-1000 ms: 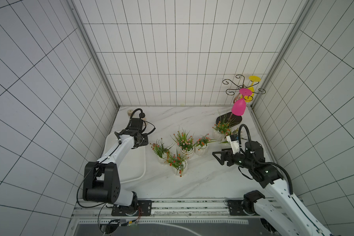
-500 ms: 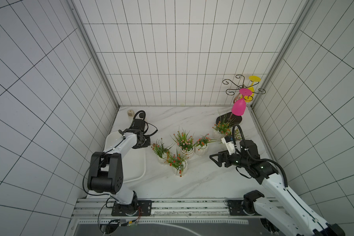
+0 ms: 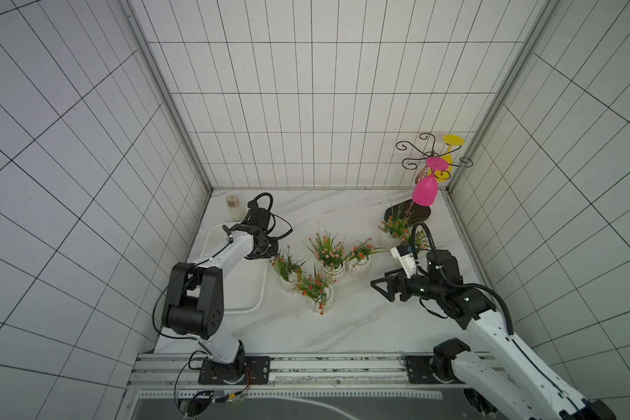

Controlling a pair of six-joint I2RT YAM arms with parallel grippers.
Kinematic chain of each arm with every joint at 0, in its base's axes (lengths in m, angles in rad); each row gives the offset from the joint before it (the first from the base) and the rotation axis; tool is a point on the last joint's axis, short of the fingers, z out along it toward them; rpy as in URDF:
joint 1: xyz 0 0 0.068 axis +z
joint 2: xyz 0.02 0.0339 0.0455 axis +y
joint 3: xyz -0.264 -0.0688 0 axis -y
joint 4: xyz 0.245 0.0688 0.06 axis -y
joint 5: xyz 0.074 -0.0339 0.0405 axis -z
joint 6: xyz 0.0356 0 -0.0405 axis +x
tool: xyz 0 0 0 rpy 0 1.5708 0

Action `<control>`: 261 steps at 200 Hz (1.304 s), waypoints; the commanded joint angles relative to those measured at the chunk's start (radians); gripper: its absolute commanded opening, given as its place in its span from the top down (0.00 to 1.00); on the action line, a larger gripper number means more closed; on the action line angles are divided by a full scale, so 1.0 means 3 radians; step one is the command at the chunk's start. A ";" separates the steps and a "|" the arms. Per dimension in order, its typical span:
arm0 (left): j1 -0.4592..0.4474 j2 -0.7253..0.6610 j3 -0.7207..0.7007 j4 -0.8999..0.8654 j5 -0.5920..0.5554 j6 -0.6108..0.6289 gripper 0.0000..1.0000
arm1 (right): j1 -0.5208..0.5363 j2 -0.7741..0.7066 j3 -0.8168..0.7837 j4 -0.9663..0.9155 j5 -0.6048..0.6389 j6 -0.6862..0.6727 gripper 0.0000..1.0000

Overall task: Put the potted gypsophila into the storage box
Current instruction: Move the storage box to the center of the board.

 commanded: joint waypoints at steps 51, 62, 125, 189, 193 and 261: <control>0.0268 -0.0306 0.0316 -0.0135 0.0430 -0.0082 0.36 | 0.0724 0.0184 -0.0067 0.0402 0.0262 -0.0390 0.01; 0.0421 -0.0474 0.0282 -0.0156 0.0675 -0.0200 0.33 | 0.0916 0.0245 -0.0107 0.0510 0.0413 -0.0449 0.01; 0.0793 -0.1301 0.0087 -0.0253 0.1424 -0.0384 0.30 | 0.1782 0.0736 -0.0326 0.1310 0.0997 -0.0751 0.01; 0.0793 -0.1639 -0.0165 -0.0255 0.1599 -0.0548 0.30 | 0.1961 0.1180 -0.0414 0.1897 0.1112 -0.0989 0.01; 0.0789 -0.1642 -0.0165 -0.0266 0.1601 -0.0540 0.30 | 0.1963 0.1189 -0.0416 0.1916 0.1096 -0.0990 0.01; 0.0150 -0.1741 0.0070 -0.0860 0.0746 -0.0270 0.25 | 0.1894 0.0989 -0.0349 0.1634 0.1165 -0.0550 0.01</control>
